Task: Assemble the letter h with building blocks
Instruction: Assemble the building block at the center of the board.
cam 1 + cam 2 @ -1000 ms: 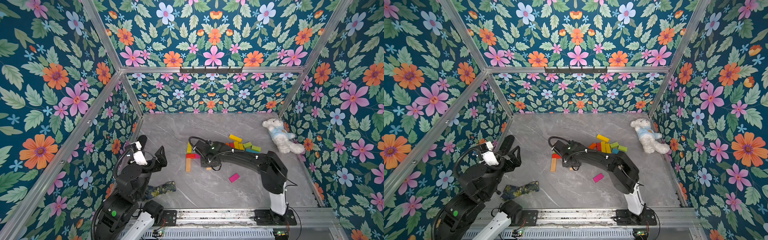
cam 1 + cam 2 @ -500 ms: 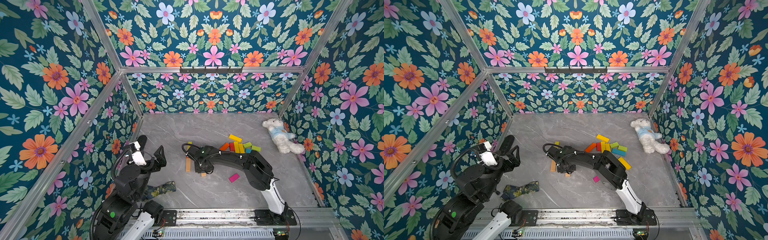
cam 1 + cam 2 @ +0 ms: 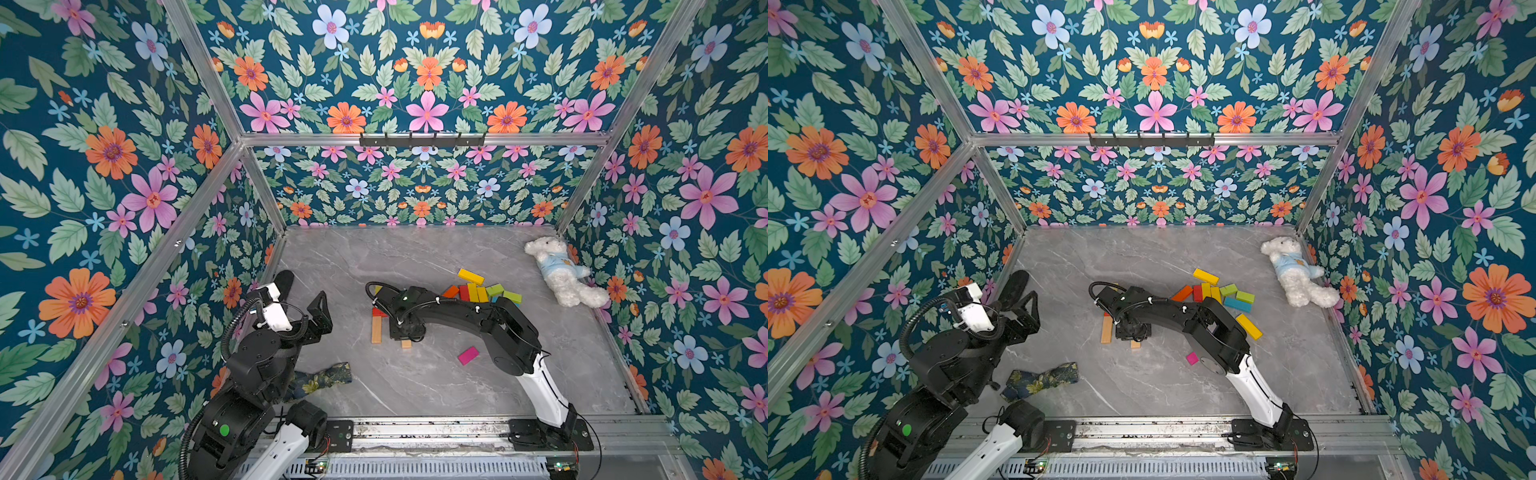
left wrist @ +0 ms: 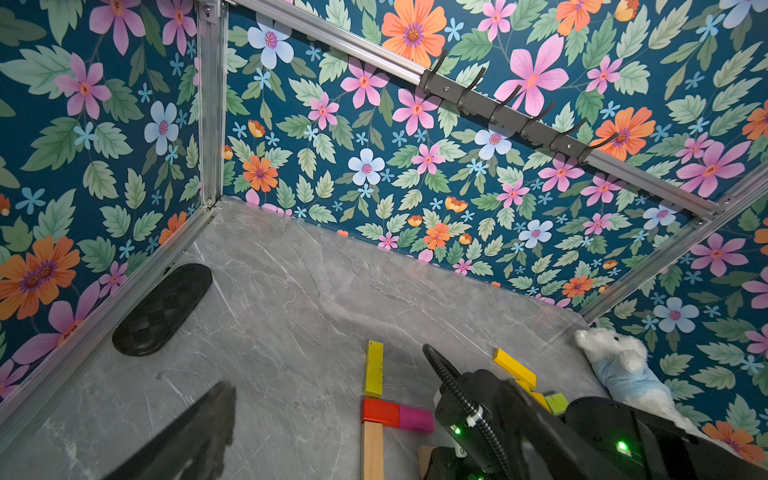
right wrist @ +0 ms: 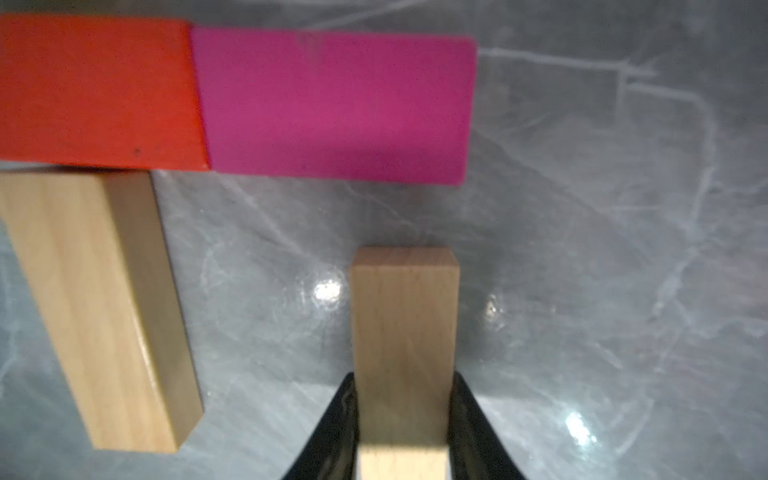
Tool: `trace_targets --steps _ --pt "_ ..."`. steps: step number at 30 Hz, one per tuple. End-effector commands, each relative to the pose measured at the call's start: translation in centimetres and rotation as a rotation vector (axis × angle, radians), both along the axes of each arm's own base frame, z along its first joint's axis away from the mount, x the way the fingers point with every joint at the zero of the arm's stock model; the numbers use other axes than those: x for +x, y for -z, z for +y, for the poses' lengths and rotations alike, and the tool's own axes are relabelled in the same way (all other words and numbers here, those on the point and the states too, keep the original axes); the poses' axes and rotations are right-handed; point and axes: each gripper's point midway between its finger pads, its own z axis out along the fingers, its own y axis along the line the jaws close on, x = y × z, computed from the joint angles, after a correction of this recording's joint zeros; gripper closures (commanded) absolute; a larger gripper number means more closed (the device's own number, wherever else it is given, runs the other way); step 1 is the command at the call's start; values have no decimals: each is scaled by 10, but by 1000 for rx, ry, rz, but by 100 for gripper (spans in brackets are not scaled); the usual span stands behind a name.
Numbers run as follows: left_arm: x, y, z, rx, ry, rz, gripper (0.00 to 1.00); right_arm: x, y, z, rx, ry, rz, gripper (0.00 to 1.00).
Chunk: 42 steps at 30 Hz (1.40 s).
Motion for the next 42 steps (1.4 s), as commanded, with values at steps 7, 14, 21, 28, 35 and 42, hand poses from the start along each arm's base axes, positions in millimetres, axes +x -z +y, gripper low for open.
trace_targets --steps 7,14,21,28,35,42 --pt "1 -6 3 3 -17 -22 1 6 3 -5 -27 24 -7 64" --pt "2 -5 3 5 -18 -20 1 10 4 -3 -23 32 -8 63" --pt "1 -5 4 6 -22 -22 1 11 5 -2 -24 41 -6 62" --pt "1 -5 4 8 -23 -22 0 14 5 -3 -28 53 -12 60" --pt "0 -4 5 9 -26 -22 1 17 6 -4 -29 63 -17 60" --pt "1 -4 4 9 -24 -21 0 21 6 -3 -27 72 -23 60"
